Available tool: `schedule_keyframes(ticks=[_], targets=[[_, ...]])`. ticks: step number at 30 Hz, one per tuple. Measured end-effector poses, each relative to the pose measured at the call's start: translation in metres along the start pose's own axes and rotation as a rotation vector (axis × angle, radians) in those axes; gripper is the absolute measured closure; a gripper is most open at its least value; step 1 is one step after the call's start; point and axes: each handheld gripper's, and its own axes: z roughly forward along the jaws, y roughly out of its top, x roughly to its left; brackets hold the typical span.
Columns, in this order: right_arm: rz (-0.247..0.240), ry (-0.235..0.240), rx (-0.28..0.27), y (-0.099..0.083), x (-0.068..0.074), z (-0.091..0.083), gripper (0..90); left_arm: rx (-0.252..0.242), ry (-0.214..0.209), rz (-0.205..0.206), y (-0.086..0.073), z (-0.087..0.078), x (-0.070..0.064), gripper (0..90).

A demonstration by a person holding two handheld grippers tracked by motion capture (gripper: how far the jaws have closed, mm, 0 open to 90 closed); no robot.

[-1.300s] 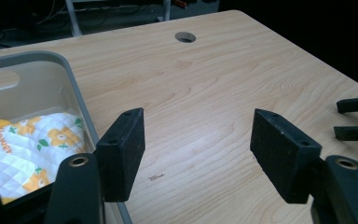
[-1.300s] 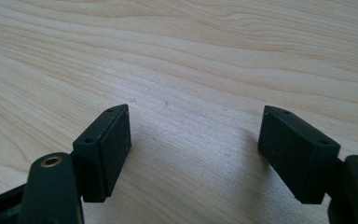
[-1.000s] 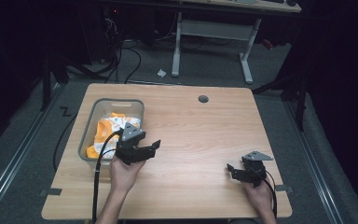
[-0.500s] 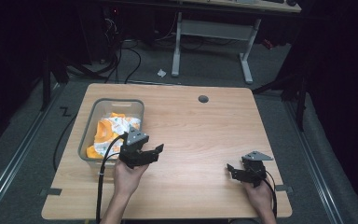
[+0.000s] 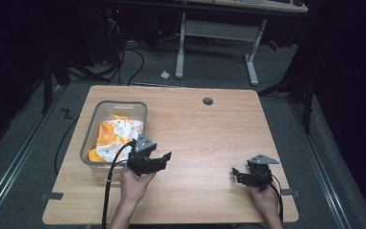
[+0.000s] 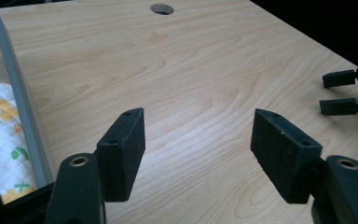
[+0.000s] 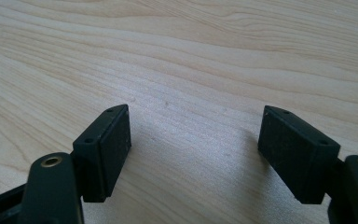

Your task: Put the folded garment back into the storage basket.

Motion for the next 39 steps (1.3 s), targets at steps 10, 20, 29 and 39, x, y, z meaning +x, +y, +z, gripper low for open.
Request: schedule_keyframes(ticks=[10, 20, 29, 39], targets=[[0.0, 0.0, 0.0, 0.0, 0.0, 0.0, 25.8, 0.015, -0.007, -0.005, -0.007, 0.01, -0.004, 36.0], [0.0, 0.0, 0.0, 0.0, 0.0, 0.0, 25.8, 0.025, -0.034, -0.017, -0.011, 0.019, -0.009, 36.0], [0.0, 0.0, 0.0, 0.0, 0.0, 0.0, 25.8, 0.045, -0.035, -0.015, -0.019, 0.029, -0.012, 36.1], [0.0, 0.0, 0.0, 0.0, 0.0, 0.0, 25.8, 0.069, -0.033, -0.017, -0.028, 0.039, -0.015, 36.1]])
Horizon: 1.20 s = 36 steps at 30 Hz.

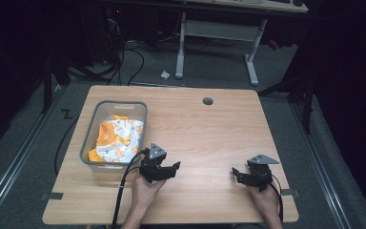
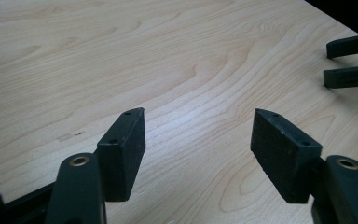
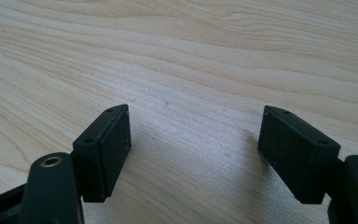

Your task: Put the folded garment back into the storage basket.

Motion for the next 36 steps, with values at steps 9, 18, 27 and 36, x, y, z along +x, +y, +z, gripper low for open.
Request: schedule_keyframes(ticks=[9, 18, 27, 36], targets=[[0.001, 0.0, -0.001, 0.0, 0.0, 0.0, 25.8, 0.019, 0.012, -0.009, -0.007, 0.011, -0.001, 36.2], [0.001, 0.0, 0.0, 0.0, 0.0, 0.0, 25.8, 0.036, 0.027, -0.003, -0.011, 0.021, -0.001, 36.2], [0.001, 0.0, -0.001, 0.0, 0.0, 0.0, 25.8, 0.048, 0.049, 0.003, -0.015, 0.028, -0.001, 36.3], [0.0, -0.001, 0.0, 0.0, 0.0, 0.0, 25.8, 0.056, 0.072, 0.01, -0.019, 0.035, 0.0, 36.2]])
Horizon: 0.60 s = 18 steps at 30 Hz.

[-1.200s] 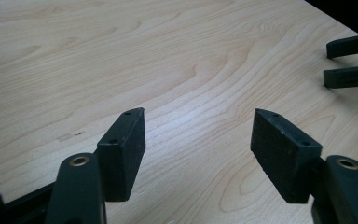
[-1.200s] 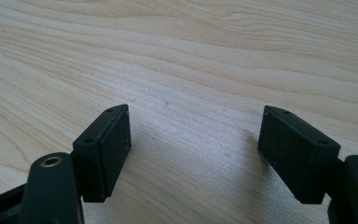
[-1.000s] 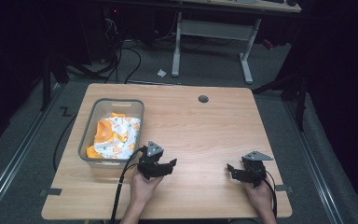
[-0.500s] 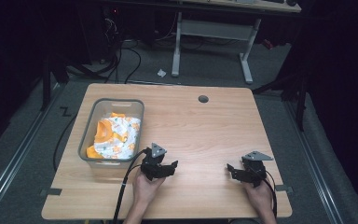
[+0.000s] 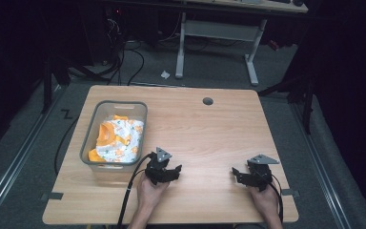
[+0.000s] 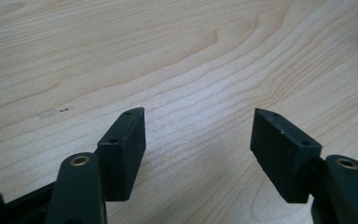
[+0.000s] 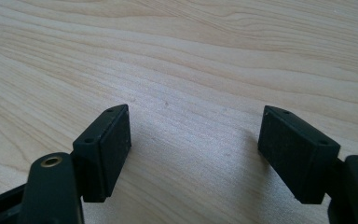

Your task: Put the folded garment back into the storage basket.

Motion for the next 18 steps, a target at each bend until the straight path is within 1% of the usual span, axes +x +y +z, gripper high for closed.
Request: schedule_keyframes(ticks=[5, 9, 11, 14, 16, 18], targets=[[0.0, 0.0, 0.0, 0.0, 0.0, 0.0, 25.8, -0.001, 0.012, 0.001, -0.001, 0.003, 0.0, 36.2], [0.0, 0.0, 0.0, 0.0, 0.0, 0.0, 25.8, 0.007, 0.023, 0.013, -0.003, 0.006, -0.002, 36.1], [0.0, 0.0, 0.0, 0.0, 0.0, 0.0, 25.8, 0.017, 0.036, 0.028, -0.004, 0.008, -0.003, 36.0], [0.001, 0.0, 0.0, 0.0, 0.0, 0.0, 25.8, 0.008, 0.057, 0.056, -0.006, 0.009, -0.006, 35.4], [0.001, 0.0, 0.0, 0.0, 0.0, 0.0, 25.8, 0.012, 0.074, 0.08, -0.006, 0.01, -0.01, 34.6], [0.001, 0.0, -0.001, 0.0, 0.0, 0.0, 25.8, 0.019, 0.074, 0.096, -0.007, 0.011, -0.013, 33.3]])
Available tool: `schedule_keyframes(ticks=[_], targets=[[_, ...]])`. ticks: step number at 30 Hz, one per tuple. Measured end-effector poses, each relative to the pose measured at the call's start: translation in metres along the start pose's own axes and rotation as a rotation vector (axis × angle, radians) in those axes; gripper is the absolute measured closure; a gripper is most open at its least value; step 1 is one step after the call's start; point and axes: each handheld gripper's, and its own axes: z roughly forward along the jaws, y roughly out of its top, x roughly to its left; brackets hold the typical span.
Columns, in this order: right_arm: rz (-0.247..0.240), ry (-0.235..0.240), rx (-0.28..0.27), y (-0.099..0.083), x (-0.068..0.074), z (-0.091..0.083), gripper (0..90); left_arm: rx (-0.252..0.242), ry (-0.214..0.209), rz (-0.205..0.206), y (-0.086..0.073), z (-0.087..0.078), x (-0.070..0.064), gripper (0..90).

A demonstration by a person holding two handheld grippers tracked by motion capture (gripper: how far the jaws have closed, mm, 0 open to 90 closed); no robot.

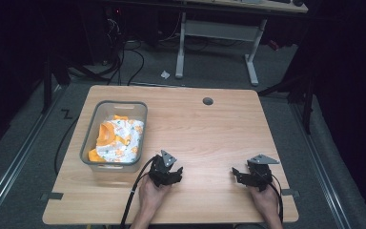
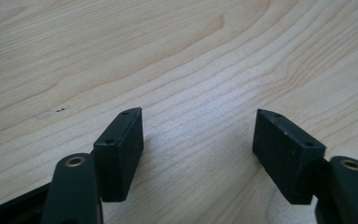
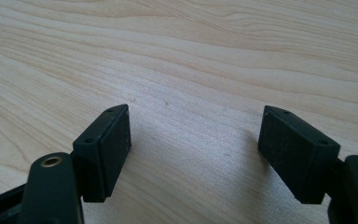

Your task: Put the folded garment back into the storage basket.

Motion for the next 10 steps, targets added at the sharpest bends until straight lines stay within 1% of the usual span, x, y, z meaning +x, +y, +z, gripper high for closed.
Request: schedule_keyframes(ticks=[10], targets=[[0.0, 0.0, 0.0, 0.0, 0.0, 0.0, 25.8, -0.001, 0.002, -0.006, 0.0, 0.0002, -0.0001, 32.1]])
